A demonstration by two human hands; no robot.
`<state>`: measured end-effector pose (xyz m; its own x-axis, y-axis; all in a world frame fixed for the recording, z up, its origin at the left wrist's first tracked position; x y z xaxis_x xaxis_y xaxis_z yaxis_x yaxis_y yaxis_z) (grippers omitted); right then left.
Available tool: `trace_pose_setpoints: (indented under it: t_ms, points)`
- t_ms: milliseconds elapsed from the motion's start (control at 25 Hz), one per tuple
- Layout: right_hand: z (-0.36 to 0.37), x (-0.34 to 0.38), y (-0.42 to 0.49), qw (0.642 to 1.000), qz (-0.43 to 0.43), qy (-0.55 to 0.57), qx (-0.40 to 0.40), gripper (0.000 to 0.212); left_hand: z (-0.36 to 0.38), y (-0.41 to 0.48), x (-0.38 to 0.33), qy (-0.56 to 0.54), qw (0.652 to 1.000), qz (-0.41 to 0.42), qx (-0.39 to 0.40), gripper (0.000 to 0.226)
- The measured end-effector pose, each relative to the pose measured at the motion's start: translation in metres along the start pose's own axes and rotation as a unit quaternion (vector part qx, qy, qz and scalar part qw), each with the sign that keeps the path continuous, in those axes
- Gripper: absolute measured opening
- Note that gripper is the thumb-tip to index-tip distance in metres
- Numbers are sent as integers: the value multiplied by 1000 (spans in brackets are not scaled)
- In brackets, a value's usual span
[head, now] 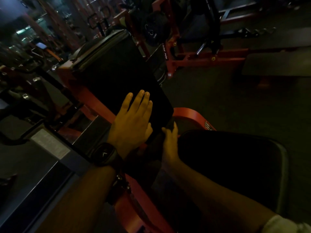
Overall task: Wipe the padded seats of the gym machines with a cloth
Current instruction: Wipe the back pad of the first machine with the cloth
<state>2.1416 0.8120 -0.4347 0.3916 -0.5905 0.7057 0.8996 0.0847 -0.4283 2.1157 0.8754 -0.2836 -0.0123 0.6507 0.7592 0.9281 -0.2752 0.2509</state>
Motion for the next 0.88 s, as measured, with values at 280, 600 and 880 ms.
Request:
trace_pose_setpoints:
  t_ms: [280, 600, 880]
  points:
    - [5, 4, 6, 999, -23, -16, -41, 63, 1, -6, 1, 0, 1000, 6, -6, 74]
    - [8, 6, 22, 997, -28, -32, -70, 77, 4, -8, 0, 22, 999, 15, -23, 73]
    - [13, 15, 36, 993, -44, -39, -100, 62, 2, -9, 4, -8, 998, 17, -67, 71]
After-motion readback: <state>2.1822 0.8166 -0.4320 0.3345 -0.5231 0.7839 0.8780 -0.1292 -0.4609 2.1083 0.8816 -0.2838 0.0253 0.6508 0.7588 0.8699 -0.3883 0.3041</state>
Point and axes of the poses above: each hand's wrist, its own y-axis towards the middle knuckle, its own z-axis out of the palm, x = y × z, the point moved 4 cm from there along y, towards the middle knuckle, and after that the axes turned 8 degrees about -x, right-handed, at the moved point
